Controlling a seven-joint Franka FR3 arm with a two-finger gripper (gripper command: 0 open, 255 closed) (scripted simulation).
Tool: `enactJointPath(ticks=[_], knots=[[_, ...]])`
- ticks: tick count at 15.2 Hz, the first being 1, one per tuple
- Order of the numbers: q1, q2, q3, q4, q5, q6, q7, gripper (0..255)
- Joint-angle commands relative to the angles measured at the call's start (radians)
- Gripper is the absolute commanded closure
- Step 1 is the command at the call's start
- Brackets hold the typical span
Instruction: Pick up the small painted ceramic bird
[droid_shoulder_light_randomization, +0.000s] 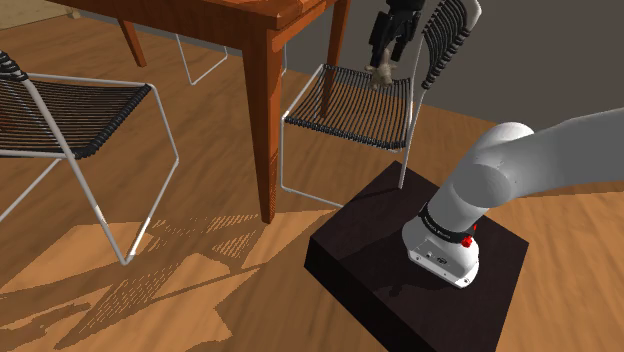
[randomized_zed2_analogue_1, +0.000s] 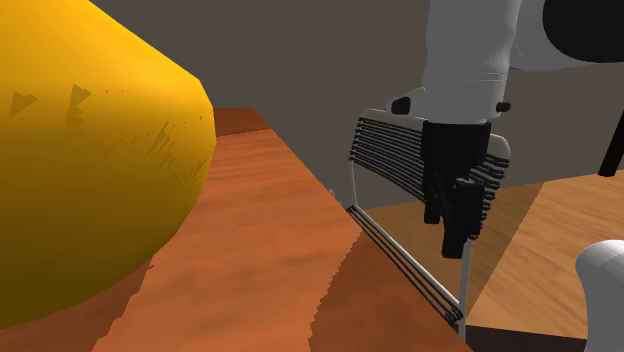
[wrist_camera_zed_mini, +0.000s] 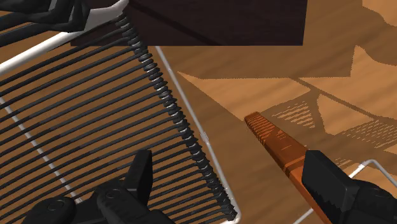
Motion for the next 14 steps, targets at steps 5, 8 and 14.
enactJointPath(ticks=[5,8,14], knots=[[-0.025,0.093,-0.076,0.04,-0.045,0.043,-0.087,0],[-0.04,0.171,-0.132,0.083,-0.07,0.073,-0.151,0],[-0.062,0.35,-0.237,0.199,-0.09,0.124,-0.28,0]])
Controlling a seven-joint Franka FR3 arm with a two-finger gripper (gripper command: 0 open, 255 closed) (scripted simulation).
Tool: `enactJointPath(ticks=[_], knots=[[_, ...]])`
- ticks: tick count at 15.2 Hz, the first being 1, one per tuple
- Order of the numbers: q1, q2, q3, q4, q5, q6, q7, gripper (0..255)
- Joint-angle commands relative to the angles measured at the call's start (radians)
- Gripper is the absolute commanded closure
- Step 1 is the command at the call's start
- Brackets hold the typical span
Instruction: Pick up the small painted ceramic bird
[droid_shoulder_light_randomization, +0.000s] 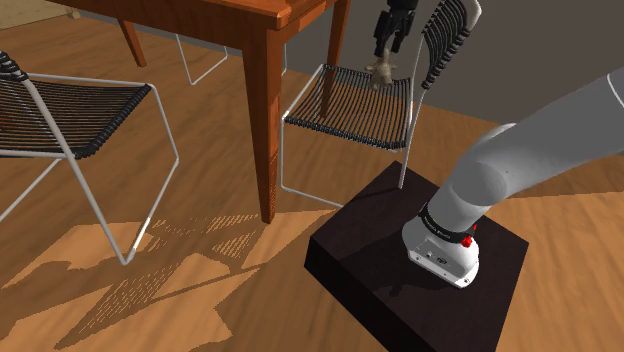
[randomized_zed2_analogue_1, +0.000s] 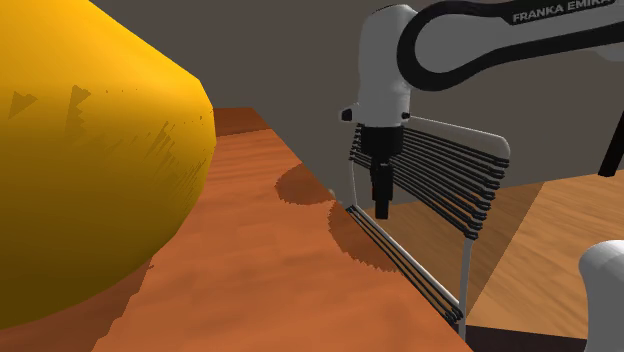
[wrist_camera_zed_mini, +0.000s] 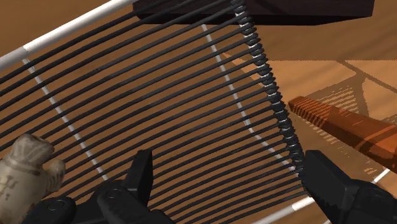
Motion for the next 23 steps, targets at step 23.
enactJointPath(ticks=[23], knots=[[-0.19,0.815,-0.214,0.721,0.236,-0.012,-0.459,0]])
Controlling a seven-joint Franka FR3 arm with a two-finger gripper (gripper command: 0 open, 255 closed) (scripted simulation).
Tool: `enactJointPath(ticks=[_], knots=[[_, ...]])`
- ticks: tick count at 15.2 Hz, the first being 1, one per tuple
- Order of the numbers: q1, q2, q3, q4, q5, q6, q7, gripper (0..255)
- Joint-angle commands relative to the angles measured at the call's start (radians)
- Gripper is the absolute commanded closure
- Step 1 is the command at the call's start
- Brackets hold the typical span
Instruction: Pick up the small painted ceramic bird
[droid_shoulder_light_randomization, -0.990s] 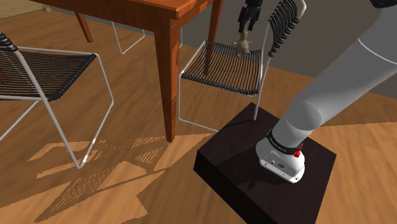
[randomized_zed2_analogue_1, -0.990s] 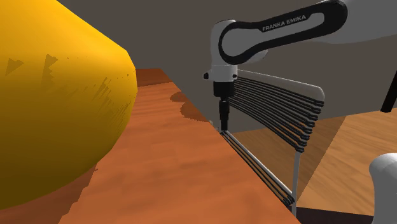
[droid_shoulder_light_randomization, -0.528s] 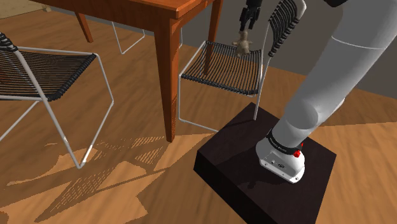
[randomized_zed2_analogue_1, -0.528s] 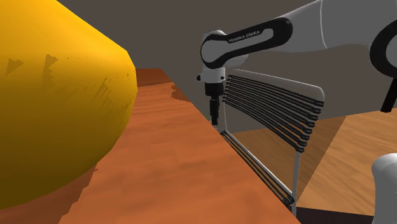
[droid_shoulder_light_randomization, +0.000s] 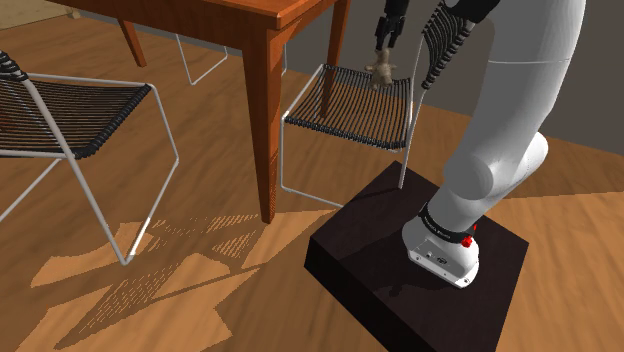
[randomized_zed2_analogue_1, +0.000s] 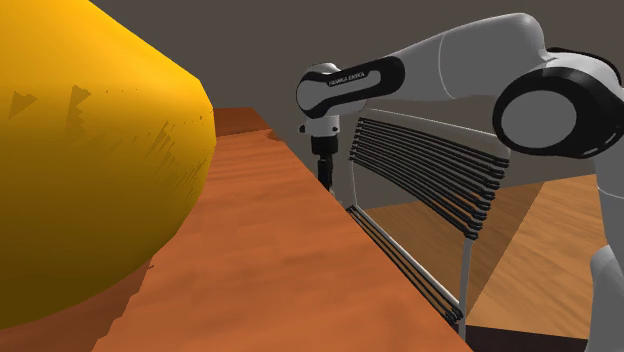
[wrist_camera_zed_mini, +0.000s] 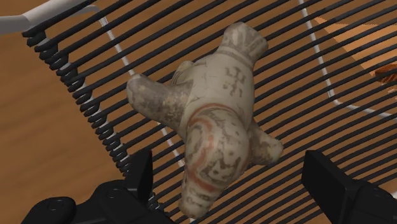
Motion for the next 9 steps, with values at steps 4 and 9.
enactJointPath(ticks=[4,9], knots=[[0.001,0.01,0.003,-0.05,0.006,0.059,-0.007,0],[0.002,0.011,0.003,-0.055,0.007,0.065,-0.007,255]])
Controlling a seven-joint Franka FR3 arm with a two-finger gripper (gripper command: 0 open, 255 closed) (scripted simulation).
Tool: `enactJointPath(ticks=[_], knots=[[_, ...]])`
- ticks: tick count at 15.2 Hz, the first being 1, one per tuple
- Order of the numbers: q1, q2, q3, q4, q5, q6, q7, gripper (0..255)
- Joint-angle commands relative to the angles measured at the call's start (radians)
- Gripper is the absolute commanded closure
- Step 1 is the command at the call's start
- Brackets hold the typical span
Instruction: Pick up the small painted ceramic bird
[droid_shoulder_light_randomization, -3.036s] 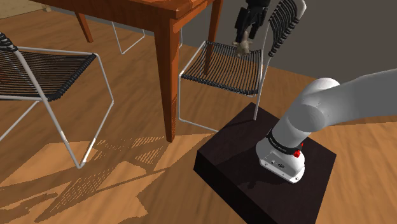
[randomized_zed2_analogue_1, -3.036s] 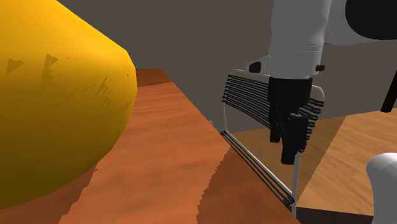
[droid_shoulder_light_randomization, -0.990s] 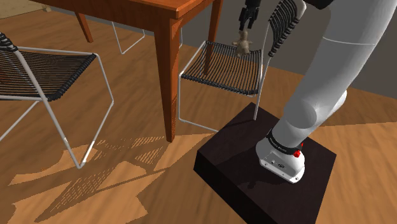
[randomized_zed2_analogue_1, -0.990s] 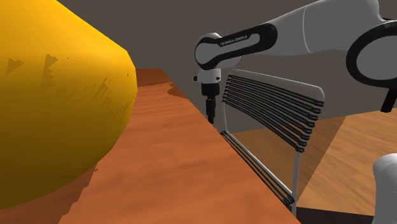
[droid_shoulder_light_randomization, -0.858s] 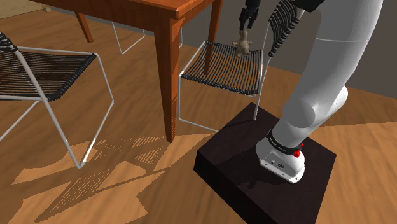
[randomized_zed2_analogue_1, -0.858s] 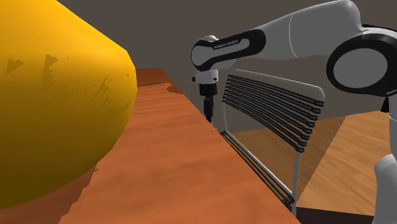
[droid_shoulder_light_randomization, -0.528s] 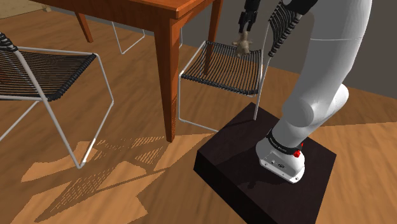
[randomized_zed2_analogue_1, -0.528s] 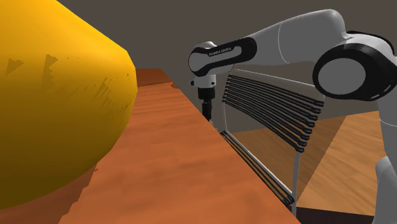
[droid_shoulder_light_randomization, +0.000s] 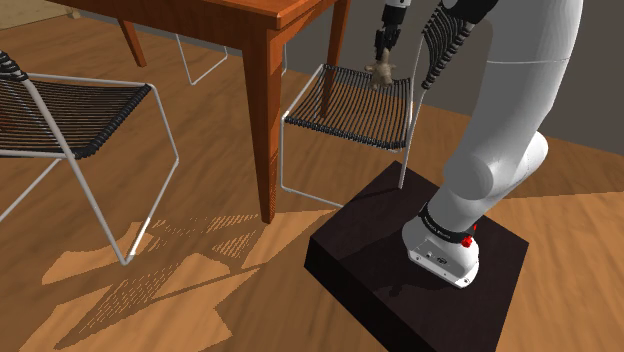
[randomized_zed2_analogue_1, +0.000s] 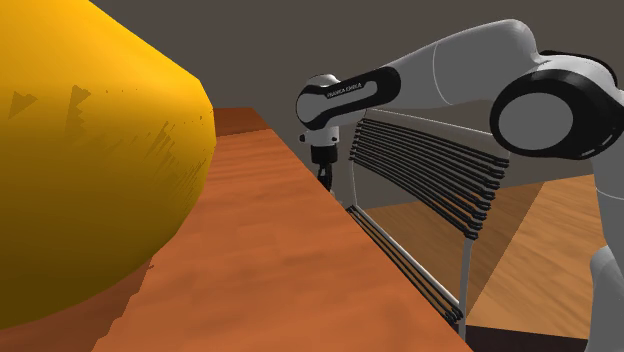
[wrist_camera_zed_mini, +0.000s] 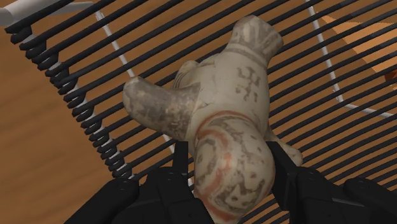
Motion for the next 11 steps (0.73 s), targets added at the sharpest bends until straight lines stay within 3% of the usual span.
enactJointPath(ticks=[1,7,11], knots=[[0.0,0.0,0.0,-0.001,0.0,0.0,0.0,255],[0.0,0.0,0.0,-0.002,0.0,0.002,-0.001,255],[-0.004,-0.005,-0.002,0.044,-0.004,-0.049,0.003,255]])
